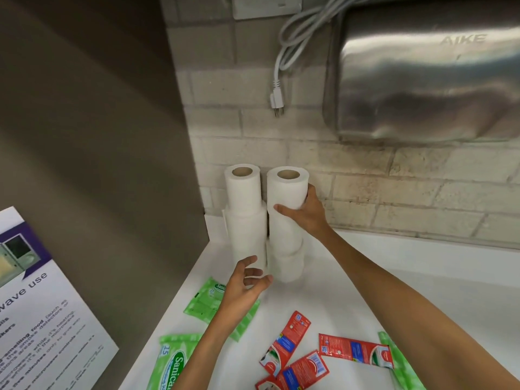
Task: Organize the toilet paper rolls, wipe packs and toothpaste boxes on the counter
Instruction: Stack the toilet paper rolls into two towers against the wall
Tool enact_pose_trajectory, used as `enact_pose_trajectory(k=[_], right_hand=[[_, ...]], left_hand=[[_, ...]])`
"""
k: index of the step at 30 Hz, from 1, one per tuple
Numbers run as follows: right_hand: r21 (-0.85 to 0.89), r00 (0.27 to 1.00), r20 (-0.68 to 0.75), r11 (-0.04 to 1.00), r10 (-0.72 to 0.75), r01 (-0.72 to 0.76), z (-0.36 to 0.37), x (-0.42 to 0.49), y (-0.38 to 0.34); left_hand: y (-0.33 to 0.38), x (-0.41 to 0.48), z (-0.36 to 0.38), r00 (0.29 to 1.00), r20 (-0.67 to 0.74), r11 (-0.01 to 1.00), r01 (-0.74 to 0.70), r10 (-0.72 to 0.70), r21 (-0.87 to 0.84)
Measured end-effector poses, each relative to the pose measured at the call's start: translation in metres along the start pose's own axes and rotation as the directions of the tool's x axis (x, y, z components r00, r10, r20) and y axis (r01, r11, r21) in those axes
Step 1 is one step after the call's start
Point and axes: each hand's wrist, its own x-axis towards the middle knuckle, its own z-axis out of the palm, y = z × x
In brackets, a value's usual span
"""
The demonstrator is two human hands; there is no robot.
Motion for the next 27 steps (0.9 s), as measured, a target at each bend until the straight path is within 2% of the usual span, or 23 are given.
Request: enact_pose_trajectory(k=[6, 10, 27], right_hand=[[0.032, 0.998, 0.057, 0.999, -0.030, 0.028, 0.000, -0.002, 0.004], [-0.012, 0.998, 0.063, 0.999, -0.032, 0.033, 0.000, -0.001, 0.009], [0.008, 0.990, 0.138, 1.000, 0.022, -0.024, -0.007, -0.004, 0.006]], left_hand=[[-0.001, -0.001, 0.005, 1.000, 0.007, 1.000, 0.010, -0.010, 0.006], [-0.001, -0.001, 0.007, 1.000, 0.016, 1.000, 0.016, -0.016, 0.006], [-0.005, -0.001, 0.008, 0.999, 0.026, 1.000, 0.024, -0.025, 0.016]])
